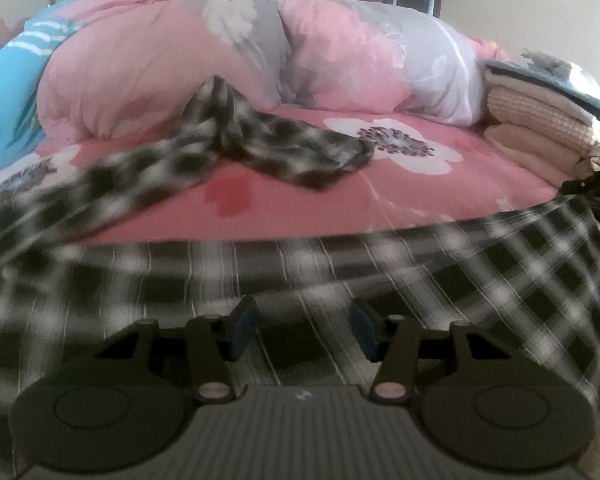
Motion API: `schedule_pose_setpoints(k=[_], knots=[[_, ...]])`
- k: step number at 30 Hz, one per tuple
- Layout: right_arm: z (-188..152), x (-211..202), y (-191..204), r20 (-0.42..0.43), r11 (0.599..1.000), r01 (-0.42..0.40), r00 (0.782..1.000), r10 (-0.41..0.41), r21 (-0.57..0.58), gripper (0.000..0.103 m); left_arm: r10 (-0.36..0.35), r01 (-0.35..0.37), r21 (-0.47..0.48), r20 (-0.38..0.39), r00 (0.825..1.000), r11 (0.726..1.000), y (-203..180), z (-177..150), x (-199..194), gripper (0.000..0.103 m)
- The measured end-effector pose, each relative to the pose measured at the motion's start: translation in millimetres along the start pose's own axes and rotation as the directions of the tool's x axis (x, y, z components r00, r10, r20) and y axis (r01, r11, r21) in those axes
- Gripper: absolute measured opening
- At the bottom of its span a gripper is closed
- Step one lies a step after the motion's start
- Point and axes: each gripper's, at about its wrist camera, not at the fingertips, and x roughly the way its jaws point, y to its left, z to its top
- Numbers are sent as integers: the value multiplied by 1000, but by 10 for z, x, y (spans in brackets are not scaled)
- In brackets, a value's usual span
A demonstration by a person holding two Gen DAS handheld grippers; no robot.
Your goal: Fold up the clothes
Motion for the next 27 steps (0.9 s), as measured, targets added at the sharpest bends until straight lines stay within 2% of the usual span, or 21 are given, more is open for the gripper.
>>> schedule_pose_setpoints(k=[4, 9, 11, 12, 16, 17, 18, 21, 23, 27], knots=[[40, 191, -53, 5, 998, 39, 999, -39, -42, 2, 23, -22, 15, -12, 1000, 1000, -16, 28, 87, 53], [-106, 462, -241, -41, 993, 112, 993, -114, -36, 0, 27, -27, 18, -18, 999, 999, -23, -18, 96, 53], [-139, 319, -341, -22, 996, 75, 997, -75, 39, 0, 28, -28, 17, -17, 999, 999, -29, -22, 87, 53], [-153, 212, -372, -8, 996, 59, 998, -59, 73, 3, 27, -27, 14, -16, 1000, 1000, -28, -26, 73, 53], [-222, -235, -505, 52, 978, -16, 999, 5, 207, 5, 22, -22, 2, -11, 1000, 1000, -26, -43, 16, 53], [-283, -402, -555, 66, 969, -46, 997, 31, 244, 13, 21, -21, -1, -9, 1000, 1000, -26, -49, -2, 53], [-366, -558, -596, 76, 958, -70, 996, 51, 277, 26, 20, -20, -4, -8, 1000, 1000, -28, -60, -30, 53], [-680, -952, -643, 84, 927, -119, 992, 95, 356, 47, 20, -20, -17, -6, 1000, 1000, -27, -100, -114, 54], [-897, -1140, -607, 66, 917, -117, 993, 100, 380, 49, 23, -23, -31, -7, 1000, 999, -21, -130, -175, 54], [-1271, -1239, -408, -3, 944, -57, 998, 61, 325, 49, 43, -44, -45, -14, 999, 998, -18, -195, -292, 54]])
